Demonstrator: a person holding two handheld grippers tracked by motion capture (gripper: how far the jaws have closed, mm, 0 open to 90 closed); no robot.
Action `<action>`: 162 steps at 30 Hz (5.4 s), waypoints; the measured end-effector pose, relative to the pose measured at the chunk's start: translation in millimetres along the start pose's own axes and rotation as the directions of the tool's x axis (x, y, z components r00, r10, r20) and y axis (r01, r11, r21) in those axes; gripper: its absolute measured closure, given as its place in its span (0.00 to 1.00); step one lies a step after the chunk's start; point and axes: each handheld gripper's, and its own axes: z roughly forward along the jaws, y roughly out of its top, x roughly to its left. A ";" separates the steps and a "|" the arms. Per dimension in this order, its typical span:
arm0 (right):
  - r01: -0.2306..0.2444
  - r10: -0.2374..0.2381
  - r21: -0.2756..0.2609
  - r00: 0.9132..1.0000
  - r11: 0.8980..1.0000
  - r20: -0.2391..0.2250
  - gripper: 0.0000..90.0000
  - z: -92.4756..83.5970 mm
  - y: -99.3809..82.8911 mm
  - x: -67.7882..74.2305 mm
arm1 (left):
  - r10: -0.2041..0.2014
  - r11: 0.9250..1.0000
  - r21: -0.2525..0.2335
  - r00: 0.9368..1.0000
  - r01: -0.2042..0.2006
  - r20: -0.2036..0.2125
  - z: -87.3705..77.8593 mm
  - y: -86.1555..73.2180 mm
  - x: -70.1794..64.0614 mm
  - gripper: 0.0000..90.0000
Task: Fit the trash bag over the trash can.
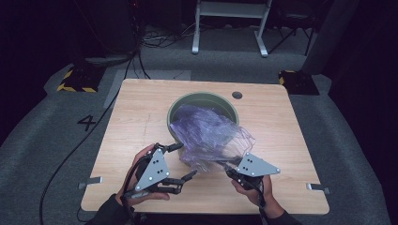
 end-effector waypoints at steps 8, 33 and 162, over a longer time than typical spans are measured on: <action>0.011 -0.011 0.008 1.000 1.000 -0.009 1.00 2.2 4.1 2.3 | 0.078 0.996 0.053 0.997 -0.078 0.003 17.0 11.4 -18.1 0.17; -0.062 0.061 0.008 0.997 0.998 0.041 1.00 -13.2 -1.3 -16.5 | -0.048 0.998 0.024 0.994 0.050 -0.100 -3.2 -3.9 46.4 0.99; 0.078 -0.073 -0.021 0.983 0.997 0.168 0.33 -41.6 12.8 -52.0 | -0.195 0.964 0.162 0.976 0.209 -0.098 0.4 -58.6 95.1 0.96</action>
